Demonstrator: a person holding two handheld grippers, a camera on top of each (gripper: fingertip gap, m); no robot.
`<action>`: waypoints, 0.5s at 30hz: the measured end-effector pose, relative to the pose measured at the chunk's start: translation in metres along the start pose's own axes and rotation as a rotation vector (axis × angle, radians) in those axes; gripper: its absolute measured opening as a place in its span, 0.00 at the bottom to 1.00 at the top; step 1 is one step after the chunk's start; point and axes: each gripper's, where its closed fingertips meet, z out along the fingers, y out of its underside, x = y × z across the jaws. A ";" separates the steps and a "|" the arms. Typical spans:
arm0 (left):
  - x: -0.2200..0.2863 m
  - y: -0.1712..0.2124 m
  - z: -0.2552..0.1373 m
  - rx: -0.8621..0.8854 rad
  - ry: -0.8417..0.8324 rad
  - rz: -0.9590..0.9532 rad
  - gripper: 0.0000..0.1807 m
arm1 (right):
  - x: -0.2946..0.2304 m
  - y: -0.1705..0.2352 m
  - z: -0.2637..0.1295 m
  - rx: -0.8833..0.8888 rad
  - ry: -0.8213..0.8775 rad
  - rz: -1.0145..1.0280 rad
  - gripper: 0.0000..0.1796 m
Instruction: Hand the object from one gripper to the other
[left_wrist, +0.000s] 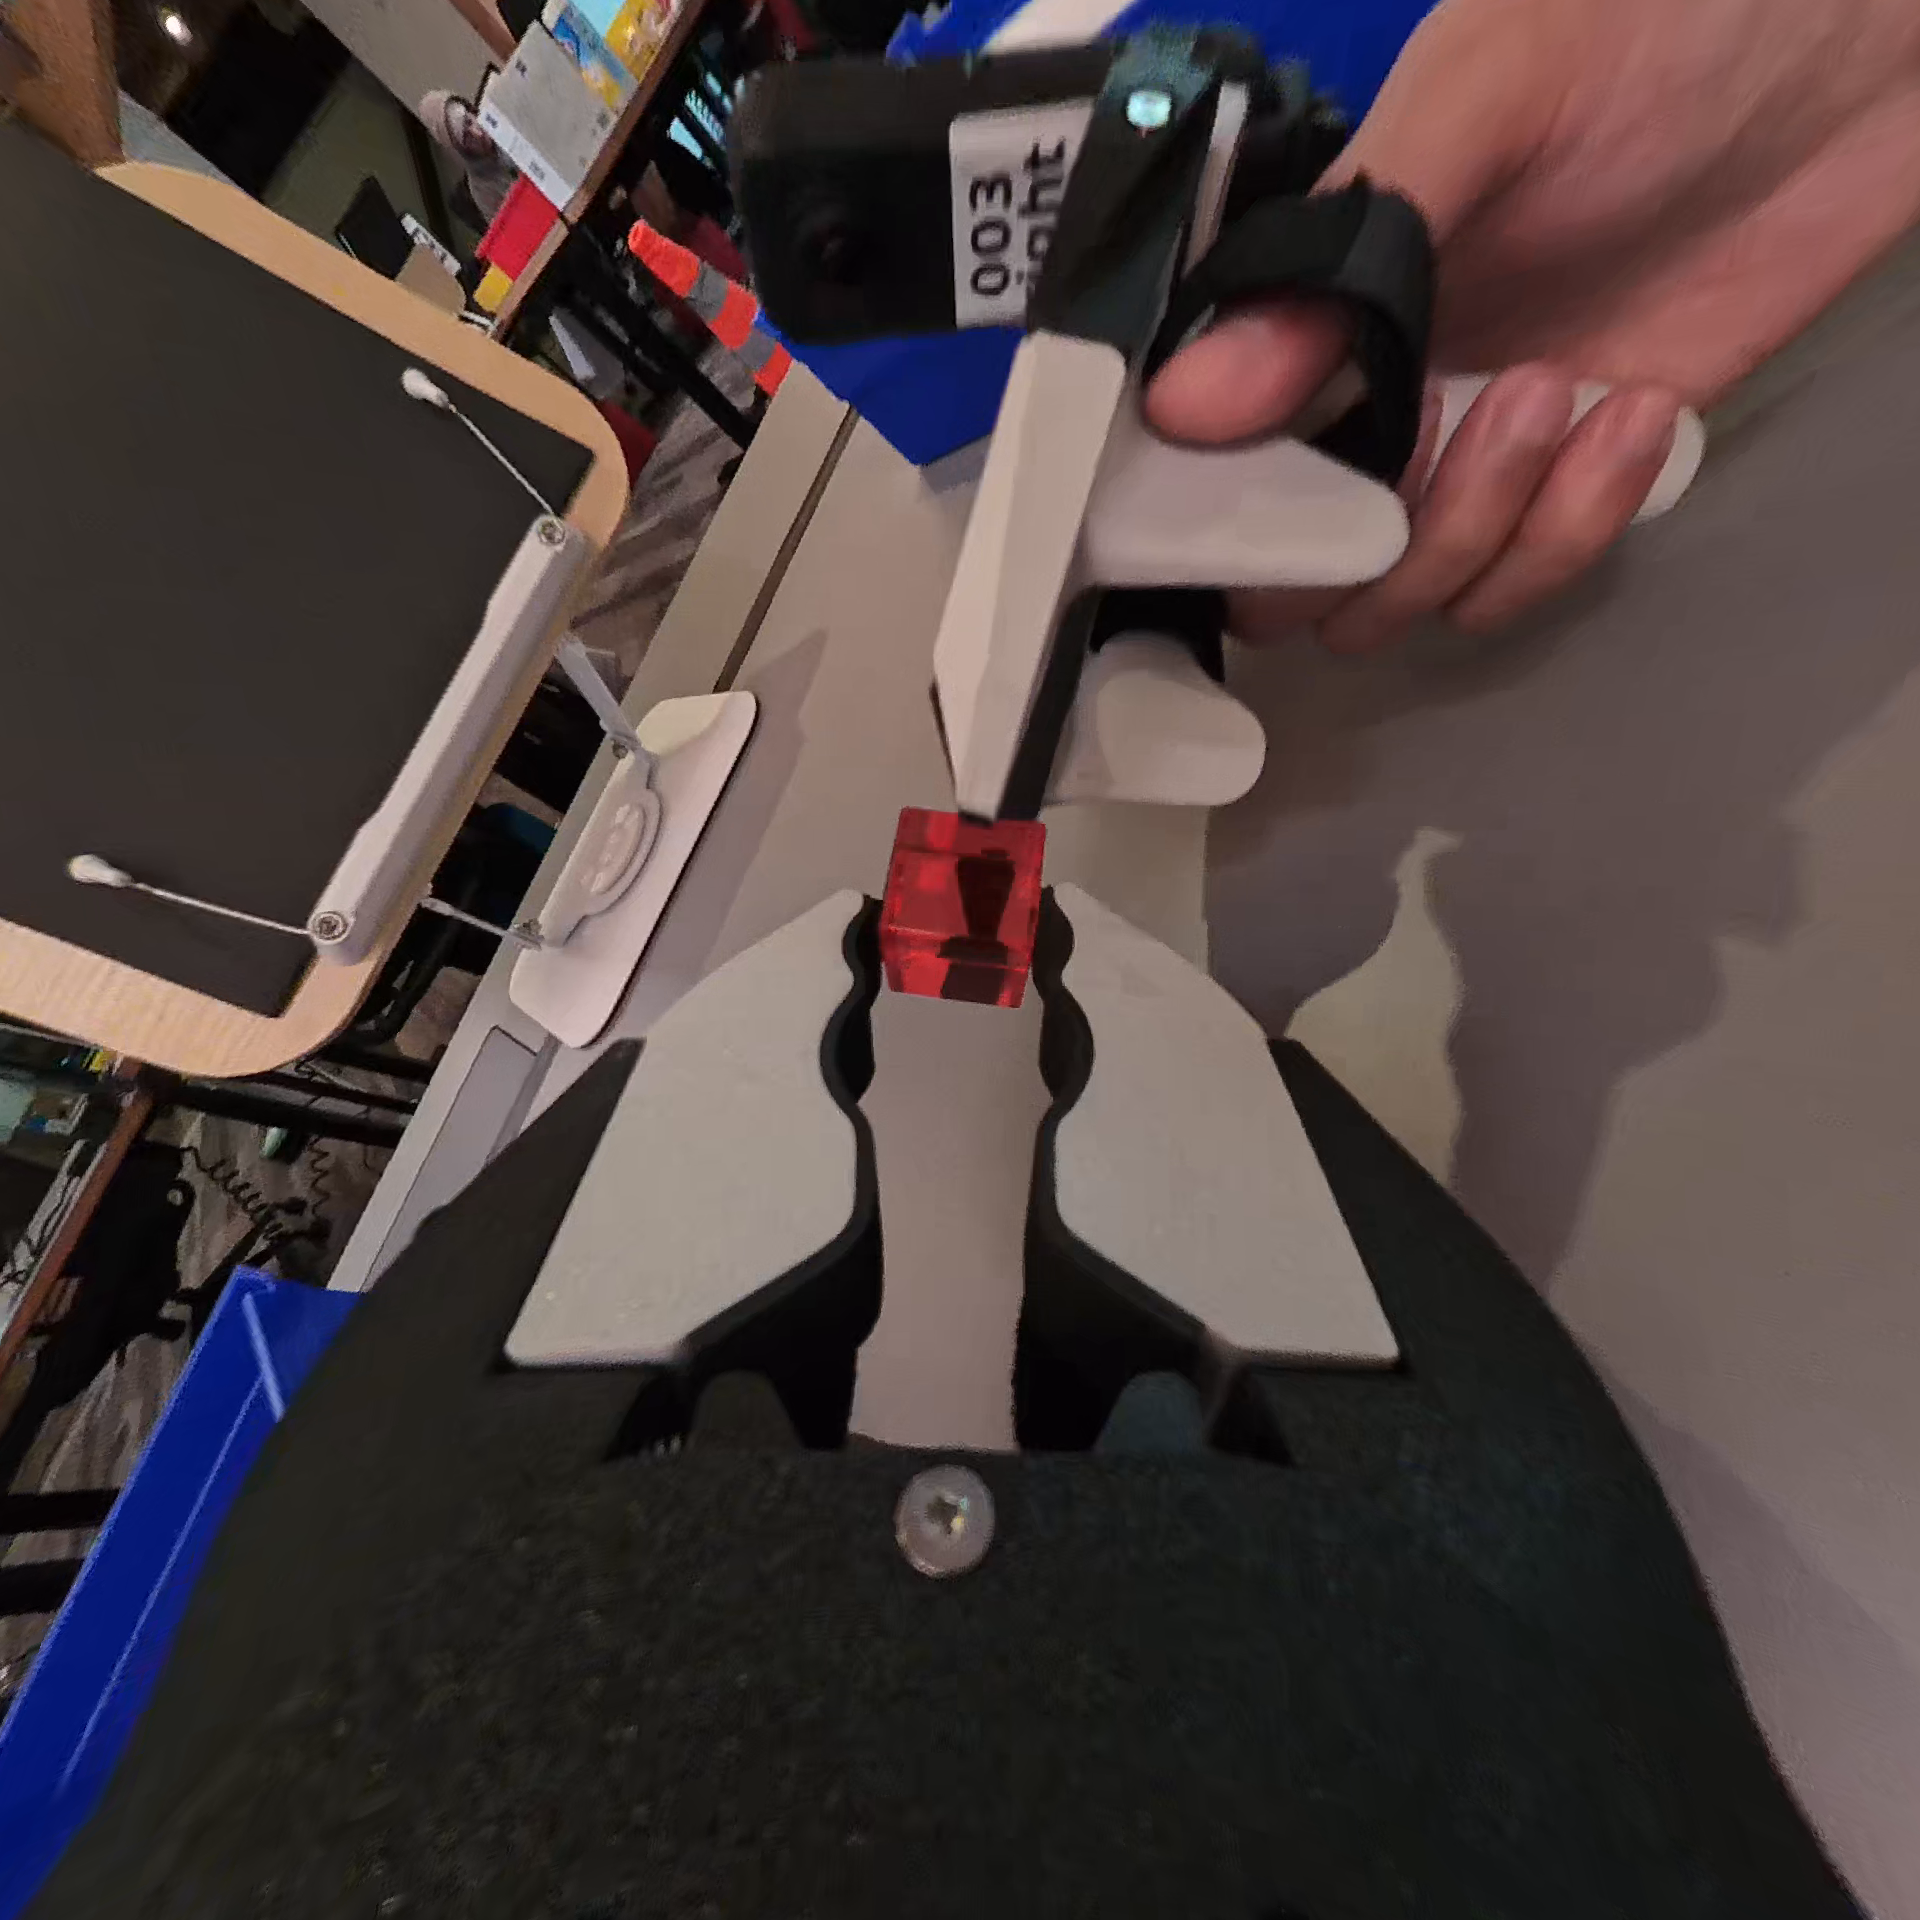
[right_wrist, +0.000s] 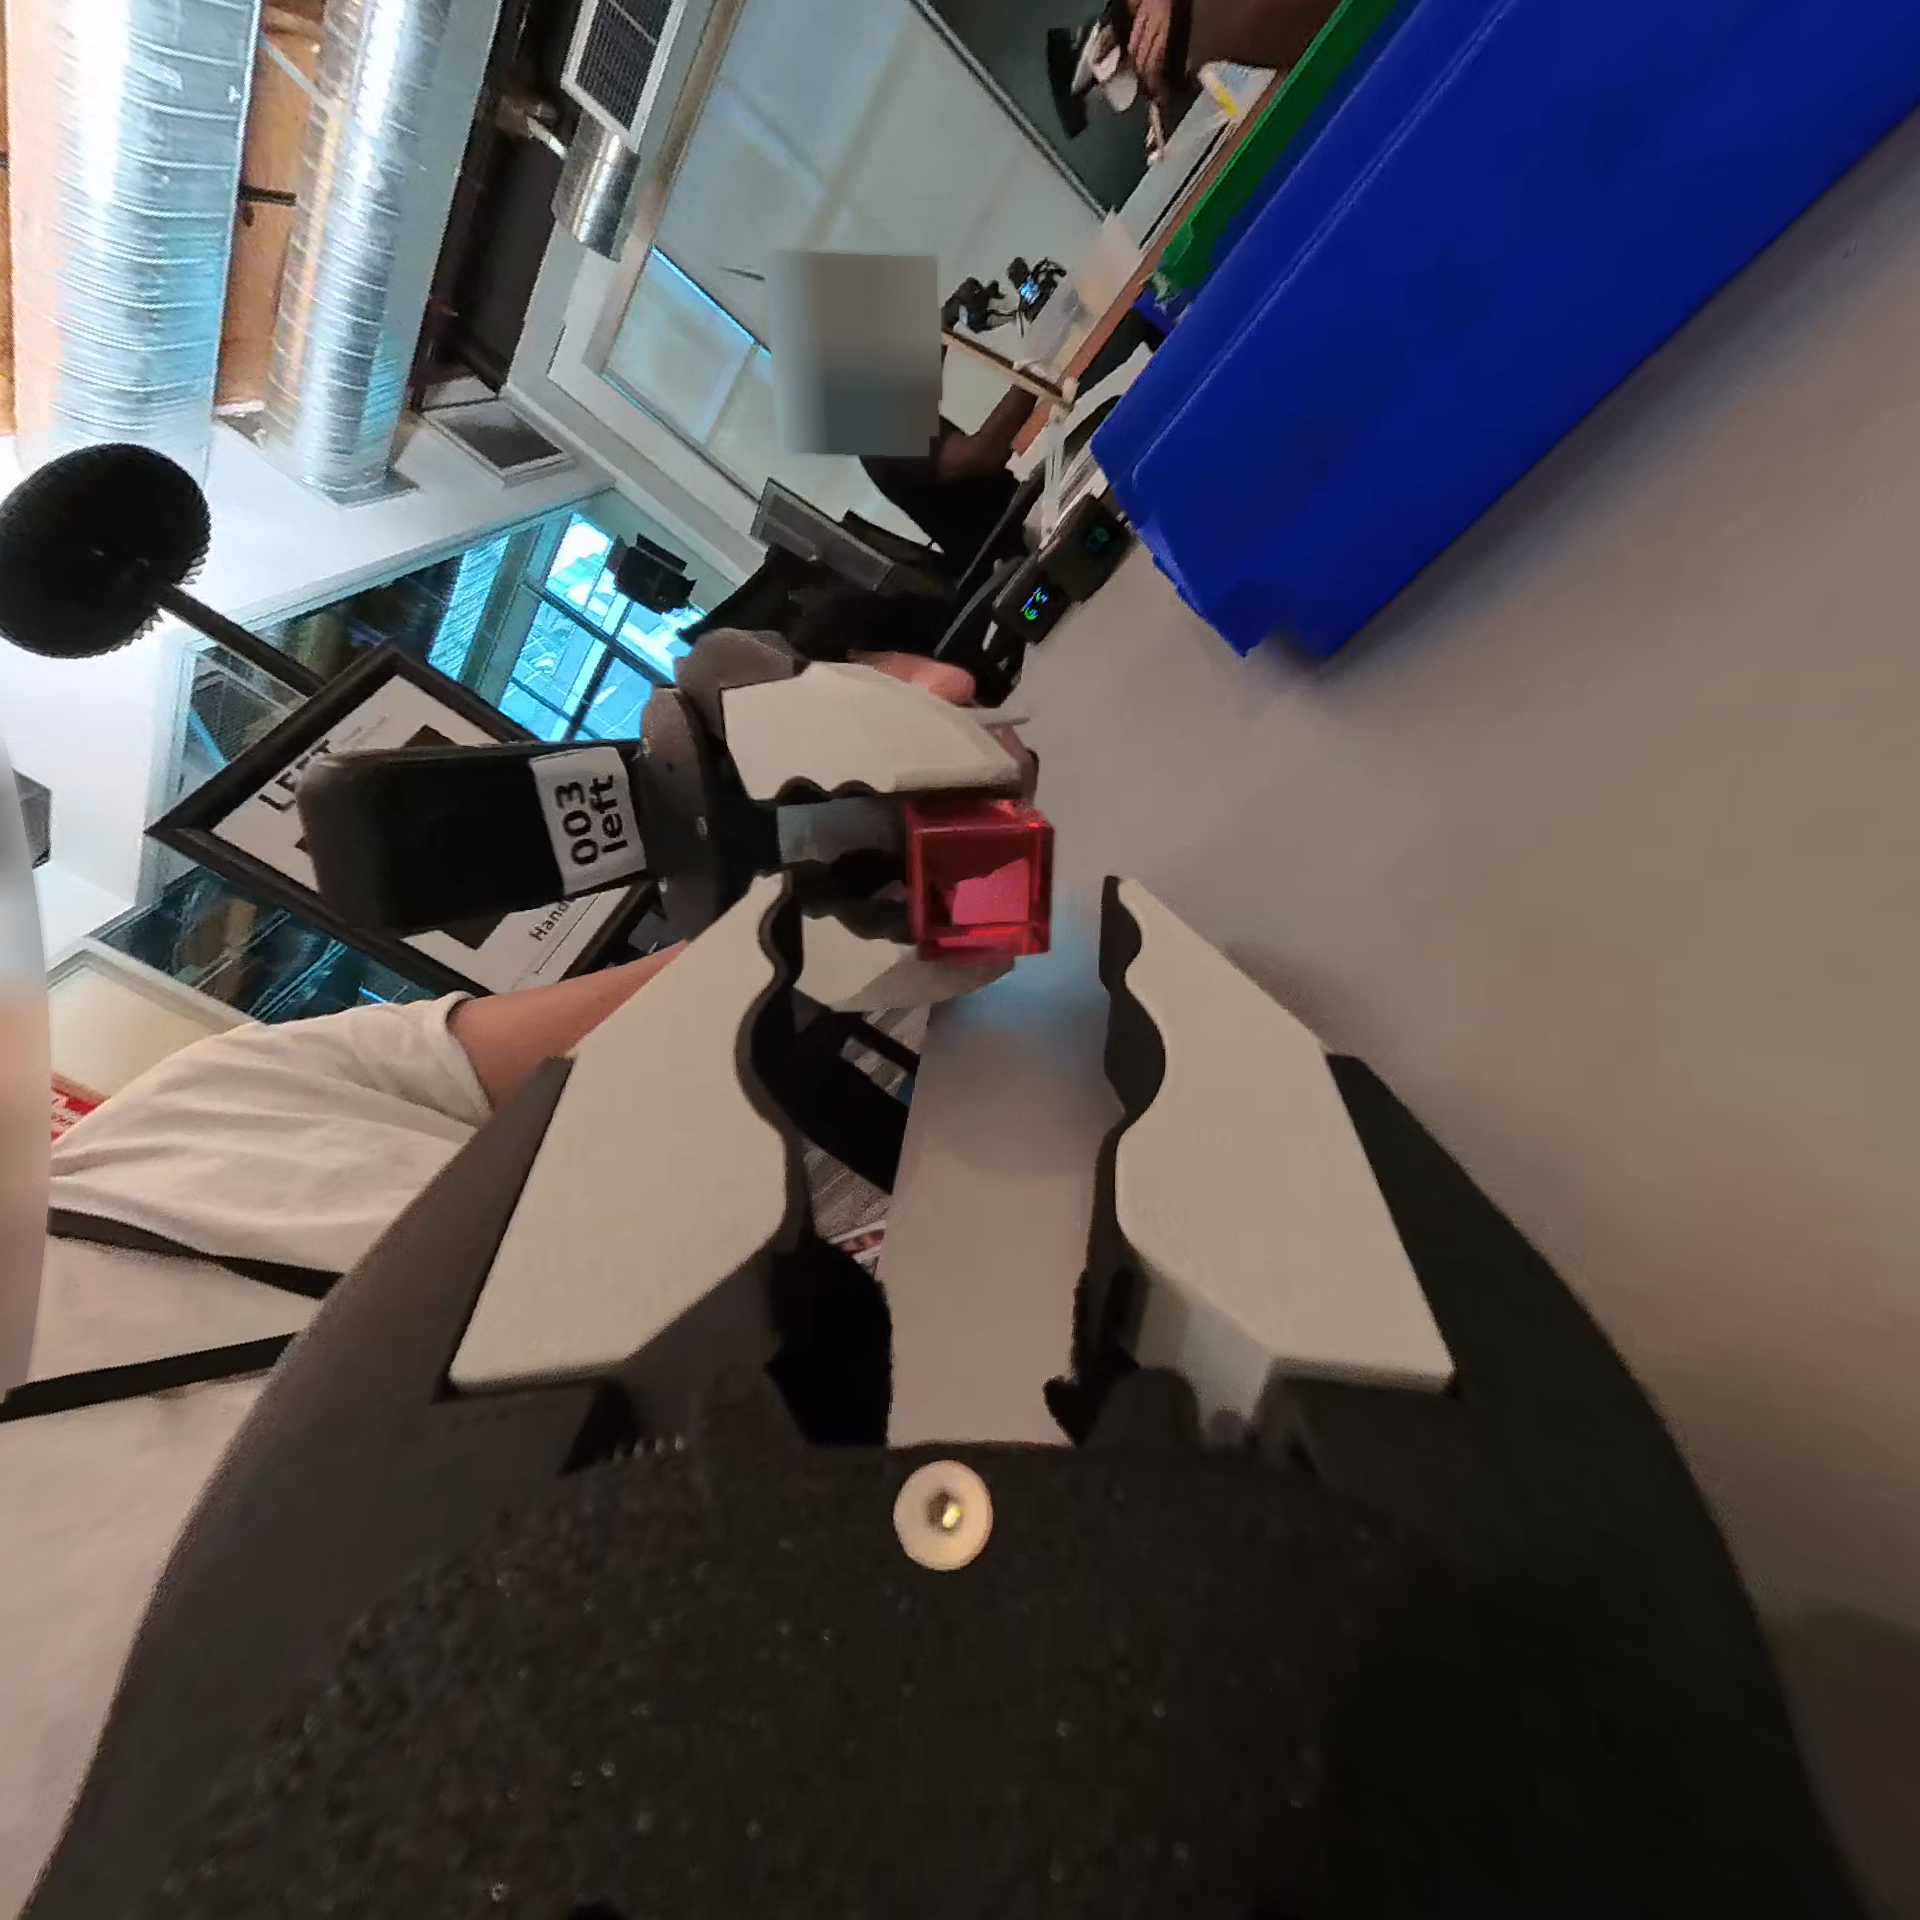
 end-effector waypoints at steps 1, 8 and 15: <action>0.000 -0.003 -0.002 0.016 0.004 -0.003 0.15 | 0.000 0.001 0.002 -0.003 -0.002 -0.002 0.31; 0.002 -0.010 -0.005 0.051 0.031 -0.027 0.15 | -0.008 -0.005 -0.001 0.029 -0.001 -0.066 0.22; 0.011 -0.002 0.000 0.022 0.053 -0.042 0.15 | 0.004 0.001 -0.006 -0.020 0.070 -0.065 0.14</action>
